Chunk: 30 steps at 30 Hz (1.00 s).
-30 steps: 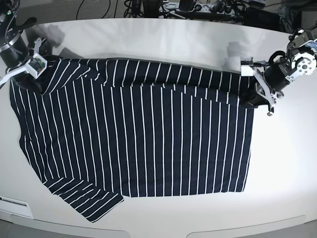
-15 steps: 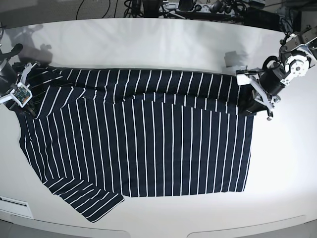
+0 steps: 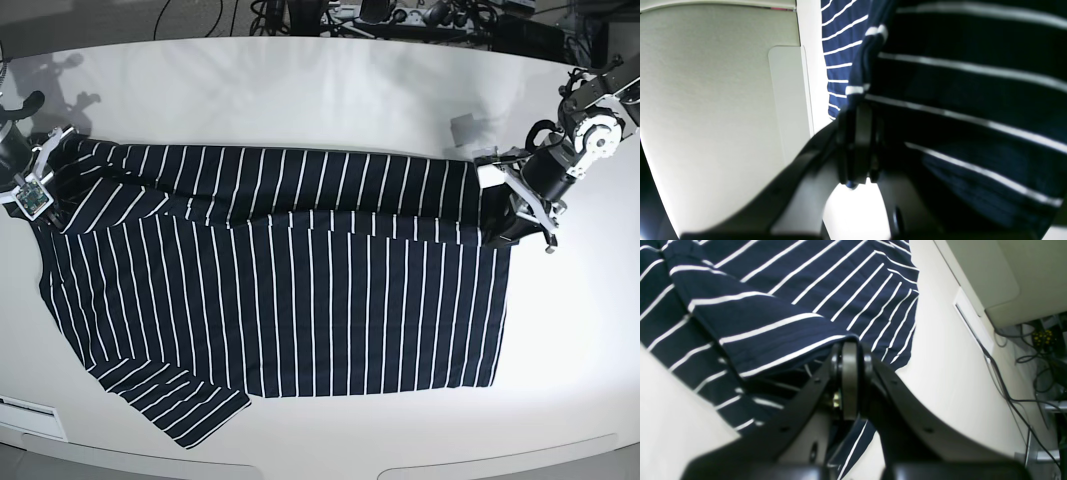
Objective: Fold the T-shirt properly
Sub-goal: 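Release and reposition both grippers along the shirt's edge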
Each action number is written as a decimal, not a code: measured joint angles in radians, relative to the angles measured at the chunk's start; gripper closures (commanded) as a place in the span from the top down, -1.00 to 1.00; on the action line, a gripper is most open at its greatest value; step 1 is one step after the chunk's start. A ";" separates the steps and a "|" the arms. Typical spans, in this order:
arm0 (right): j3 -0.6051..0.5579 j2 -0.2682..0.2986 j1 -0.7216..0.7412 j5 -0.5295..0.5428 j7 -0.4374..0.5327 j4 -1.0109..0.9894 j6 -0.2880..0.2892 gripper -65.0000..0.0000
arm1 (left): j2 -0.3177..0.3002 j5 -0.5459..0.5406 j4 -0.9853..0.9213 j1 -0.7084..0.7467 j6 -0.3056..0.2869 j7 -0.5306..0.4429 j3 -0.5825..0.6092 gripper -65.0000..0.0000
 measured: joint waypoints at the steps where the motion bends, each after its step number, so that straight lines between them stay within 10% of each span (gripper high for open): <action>1: -0.003 0.000 0.000 0.018 0.002 0.000 -0.003 -1.00 | 0.007 0.000 -0.003 0.005 0.000 0.008 0.000 -1.00; 14: -0.264 -0.029 0.175 -0.155 -0.057 -0.037 -0.117 -1.00 | 0.018 -0.029 -0.006 0.029 0.000 0.007 0.000 -1.00; 30: -0.290 -0.027 0.342 -0.095 -0.053 -0.130 -0.067 -1.00 | 0.041 -0.025 -0.090 0.030 0.109 0.040 0.000 -1.00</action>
